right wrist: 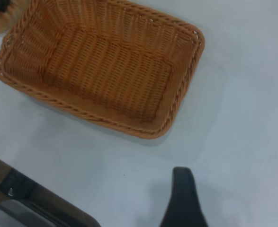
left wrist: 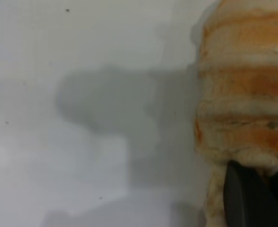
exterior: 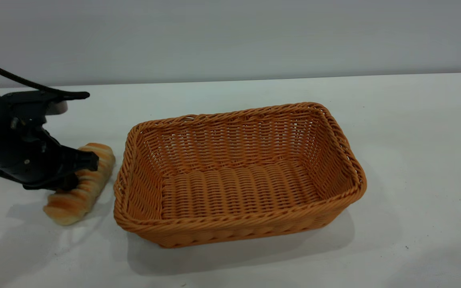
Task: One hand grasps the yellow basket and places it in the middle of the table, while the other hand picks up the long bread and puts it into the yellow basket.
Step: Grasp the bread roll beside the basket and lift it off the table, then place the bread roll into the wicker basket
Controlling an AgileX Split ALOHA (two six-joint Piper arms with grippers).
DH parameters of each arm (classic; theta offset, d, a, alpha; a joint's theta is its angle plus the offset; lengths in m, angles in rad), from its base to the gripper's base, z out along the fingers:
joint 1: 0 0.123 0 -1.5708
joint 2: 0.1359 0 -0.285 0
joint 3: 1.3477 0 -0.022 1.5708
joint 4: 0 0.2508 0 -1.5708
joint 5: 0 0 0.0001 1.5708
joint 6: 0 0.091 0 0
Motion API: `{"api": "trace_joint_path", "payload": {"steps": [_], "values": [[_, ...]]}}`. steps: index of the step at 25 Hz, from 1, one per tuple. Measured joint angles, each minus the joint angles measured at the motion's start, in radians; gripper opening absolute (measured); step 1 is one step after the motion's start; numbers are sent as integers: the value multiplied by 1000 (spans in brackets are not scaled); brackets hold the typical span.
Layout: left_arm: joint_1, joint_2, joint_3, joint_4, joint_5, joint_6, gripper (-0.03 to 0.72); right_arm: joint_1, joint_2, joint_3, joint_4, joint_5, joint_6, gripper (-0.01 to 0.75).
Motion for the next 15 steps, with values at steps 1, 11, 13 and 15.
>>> {"api": "trace_joint_path", "payload": {"steps": [1, 11, 13, 15], "values": [[0, -18, 0, 0, 10, 2, 63, 0, 0, 0, 0, 0, 0, 568], [-67, -343, 3, 2, 77, 8, 63, 0, 0, 0, 0, 14, 0, 568], [-135, -382, 5, 2, 77, 9, 63, 0, 0, 0, 0, 18, 0, 568], [-207, -394, 6, 2, 70, 9, 63, 0, -1, 0, 1, 20, 0, 568]]}}
